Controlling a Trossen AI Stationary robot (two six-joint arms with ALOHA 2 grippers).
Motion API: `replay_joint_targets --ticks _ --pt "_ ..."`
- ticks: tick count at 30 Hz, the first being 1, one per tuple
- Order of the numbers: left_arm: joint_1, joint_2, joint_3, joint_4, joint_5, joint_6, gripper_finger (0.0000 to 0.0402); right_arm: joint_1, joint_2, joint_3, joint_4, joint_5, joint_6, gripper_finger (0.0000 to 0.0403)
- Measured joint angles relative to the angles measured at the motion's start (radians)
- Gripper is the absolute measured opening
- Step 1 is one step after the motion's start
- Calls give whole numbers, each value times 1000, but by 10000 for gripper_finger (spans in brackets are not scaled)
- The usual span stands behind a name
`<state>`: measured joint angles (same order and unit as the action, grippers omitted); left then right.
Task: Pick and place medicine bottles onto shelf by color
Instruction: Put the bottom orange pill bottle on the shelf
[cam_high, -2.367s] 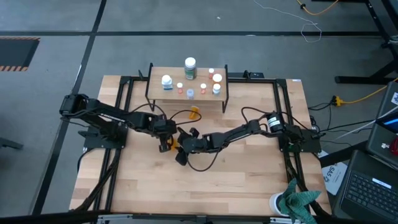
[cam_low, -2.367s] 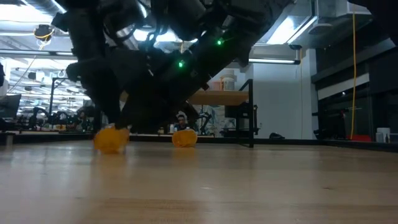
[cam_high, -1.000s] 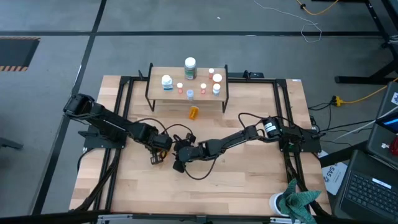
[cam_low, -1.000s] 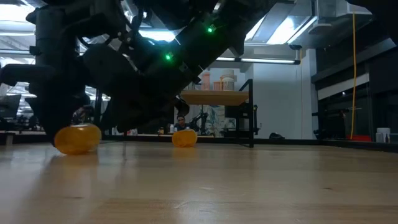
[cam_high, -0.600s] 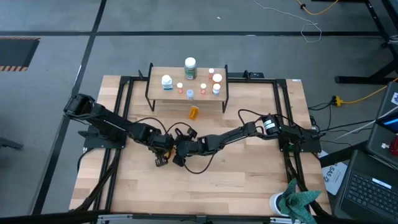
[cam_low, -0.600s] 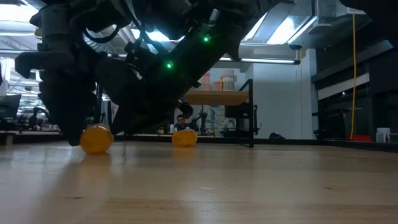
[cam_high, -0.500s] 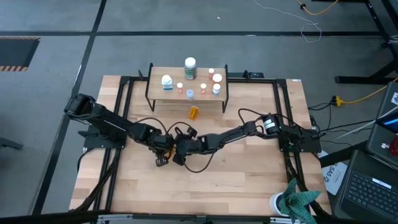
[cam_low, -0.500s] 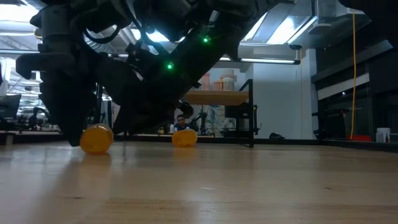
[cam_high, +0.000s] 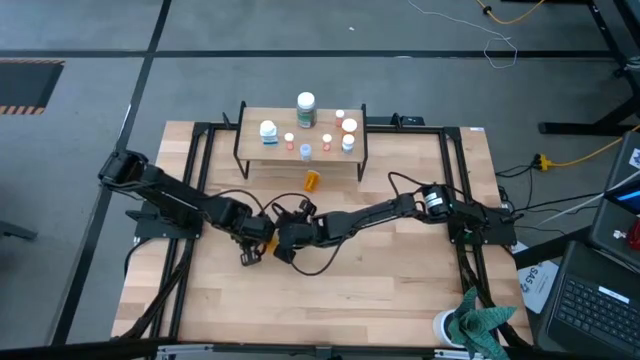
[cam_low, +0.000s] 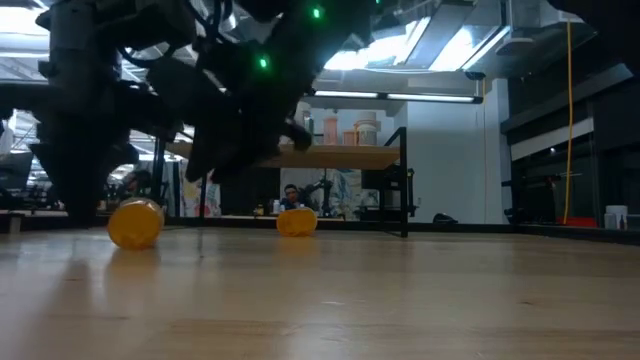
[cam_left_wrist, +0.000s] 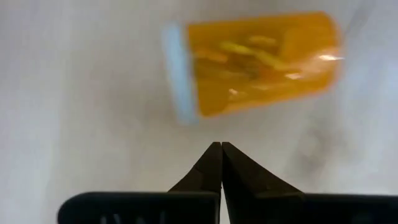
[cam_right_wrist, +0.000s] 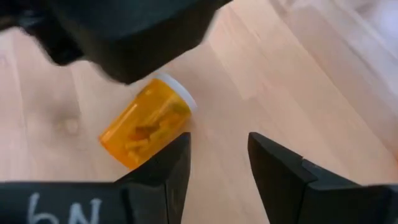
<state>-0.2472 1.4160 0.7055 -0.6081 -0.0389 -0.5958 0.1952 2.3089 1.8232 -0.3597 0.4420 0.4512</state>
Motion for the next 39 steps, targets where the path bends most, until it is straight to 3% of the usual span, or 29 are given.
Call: replay_joint_targets --ticks 3,8,20,24,27,30,33,35,39 --pt "-11 11 0 45 51 -28 0 8 0 45 -103 2 60 162" --pt "-50 19 -1 186 53 -168 0 16 -5 67 -276 -5 175 162" --pt "-66 43 -1 292 -45 -309 0 33 -4 65 -327 -56 142 162" --pt "-75 10 44 218 37 -265 0 37 -9 64 -323 -79 91 162" --pt "-89 -26 118 -13 65 -208 0 47 -22 64 -317 -113 51 162" --pt "-96 -43 178 -297 22 -110 0 59 -24 63 -291 -149 14 162" --pt "-96 -45 155 -455 -50 -26 0 65 -24 63 -244 -184 38 162" --pt "-91 -44 99 -431 -82 -1 0 72 -24 63 -223 -183 72 162" --pt "-70 -38 -21 -221 -104 54 0 85 -24 63 -164 -177 109 162"
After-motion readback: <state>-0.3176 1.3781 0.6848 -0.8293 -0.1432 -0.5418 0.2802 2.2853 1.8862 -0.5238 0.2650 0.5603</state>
